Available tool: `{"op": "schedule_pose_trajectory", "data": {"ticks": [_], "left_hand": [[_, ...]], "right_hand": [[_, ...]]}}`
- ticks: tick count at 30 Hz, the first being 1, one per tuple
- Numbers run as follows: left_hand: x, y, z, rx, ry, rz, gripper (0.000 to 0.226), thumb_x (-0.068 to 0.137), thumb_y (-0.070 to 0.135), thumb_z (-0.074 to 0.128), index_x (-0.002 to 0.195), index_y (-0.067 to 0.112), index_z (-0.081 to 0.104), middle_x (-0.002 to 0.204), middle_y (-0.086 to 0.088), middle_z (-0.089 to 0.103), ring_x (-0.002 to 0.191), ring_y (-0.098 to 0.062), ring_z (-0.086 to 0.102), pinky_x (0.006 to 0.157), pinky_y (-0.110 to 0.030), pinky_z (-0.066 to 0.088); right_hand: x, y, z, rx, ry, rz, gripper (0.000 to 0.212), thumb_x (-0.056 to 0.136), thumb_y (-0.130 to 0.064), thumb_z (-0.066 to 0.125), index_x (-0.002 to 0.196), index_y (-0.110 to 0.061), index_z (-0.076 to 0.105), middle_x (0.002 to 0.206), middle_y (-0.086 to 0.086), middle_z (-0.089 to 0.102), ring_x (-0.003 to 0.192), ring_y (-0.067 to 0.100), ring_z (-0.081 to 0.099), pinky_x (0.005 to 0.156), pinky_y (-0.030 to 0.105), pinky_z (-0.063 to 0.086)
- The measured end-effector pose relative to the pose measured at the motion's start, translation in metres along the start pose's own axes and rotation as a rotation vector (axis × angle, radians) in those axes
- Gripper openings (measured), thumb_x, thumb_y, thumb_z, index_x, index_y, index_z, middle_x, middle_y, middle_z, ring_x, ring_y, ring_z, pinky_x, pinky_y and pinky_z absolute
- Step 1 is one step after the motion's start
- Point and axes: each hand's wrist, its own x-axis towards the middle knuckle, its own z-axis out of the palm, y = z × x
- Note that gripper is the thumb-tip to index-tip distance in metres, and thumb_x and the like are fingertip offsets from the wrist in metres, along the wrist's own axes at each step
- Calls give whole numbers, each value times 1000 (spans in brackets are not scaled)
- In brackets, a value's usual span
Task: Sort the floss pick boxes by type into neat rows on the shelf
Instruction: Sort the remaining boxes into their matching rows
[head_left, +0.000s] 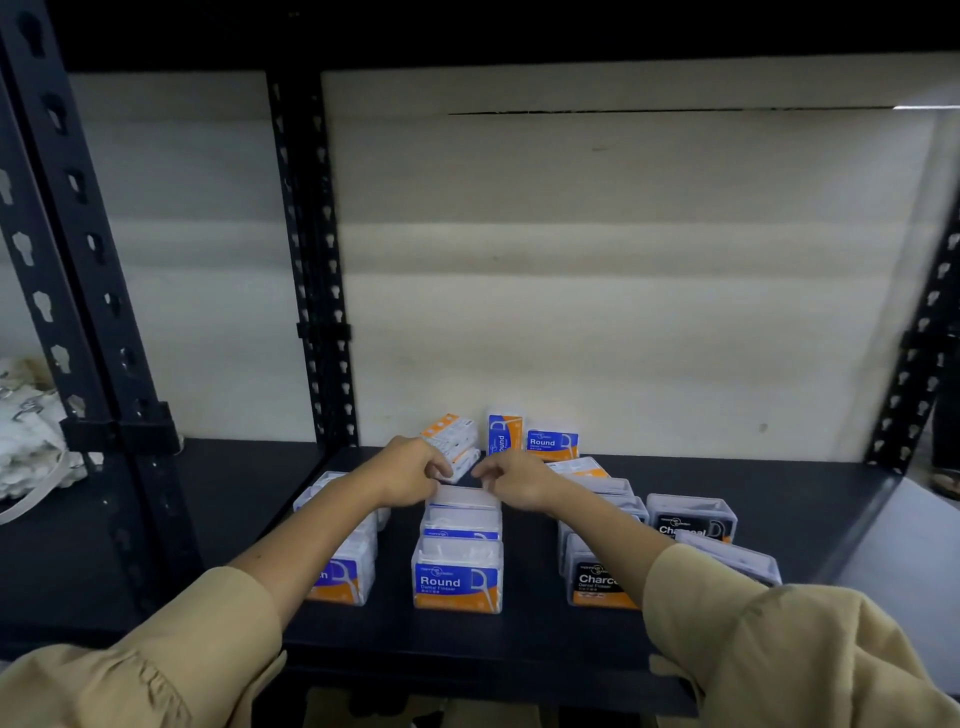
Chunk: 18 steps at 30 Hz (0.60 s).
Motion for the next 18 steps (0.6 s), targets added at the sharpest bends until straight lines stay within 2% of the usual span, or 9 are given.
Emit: {"op": "schedule_pose_trajectory", "data": {"ticks": [3, 7, 9, 11, 15, 18], "left_hand": [[4, 6, -1, 18, 41, 16, 39, 87, 14, 57, 126, 21, 61, 126, -9, 61, 113, -23, 56, 98, -29, 45], [11, 22, 0, 71, 132, 83, 38, 89, 19, 54, 127, 22, 59, 133, -10, 56, 119, -27, 54, 99, -36, 45], [18, 32, 2, 91, 151, 127, 36, 92, 19, 51, 128, 20, 57, 131, -8, 57, 117, -26, 54, 95, -35, 46], [27, 40, 5, 115, 149, 137, 41, 93, 20, 48, 133, 24, 52, 130, -6, 55, 115, -24, 54, 86, -31, 46], [49, 52, 13, 140, 105, 85, 48, 94, 20, 48, 142, 22, 41, 139, -6, 48, 122, -25, 49, 95, -37, 47], [69, 56, 18, 123, 87, 63, 48, 91, 17, 51, 138, 22, 44, 133, -8, 51, 117, -25, 53, 92, -38, 49]], "right_hand": [[0, 5, -9, -42, 93, 2, 35, 93, -9, 45, 126, -9, 58, 131, 10, 59, 122, 25, 51, 102, 27, 38], [1, 24, -30, -122, 205, 23, 34, 92, -12, 47, 123, -11, 59, 128, 12, 59, 118, 28, 53, 98, 29, 40], [-1, 35, -44, -164, 234, 28, 34, 91, -11, 47, 124, -9, 58, 129, 13, 58, 118, 27, 53, 99, 30, 40], [-2, 47, -57, -192, 242, 50, 35, 91, -10, 47, 124, -8, 57, 128, 13, 58, 117, 27, 53, 95, 30, 42], [1, 74, -76, -214, 231, 111, 37, 92, -11, 46, 129, -10, 52, 132, 11, 54, 116, 25, 52, 90, 29, 44], [6, 93, -83, -251, 201, 145, 37, 92, -16, 50, 128, -11, 52, 132, 10, 54, 117, 24, 52, 93, 28, 42]]}}
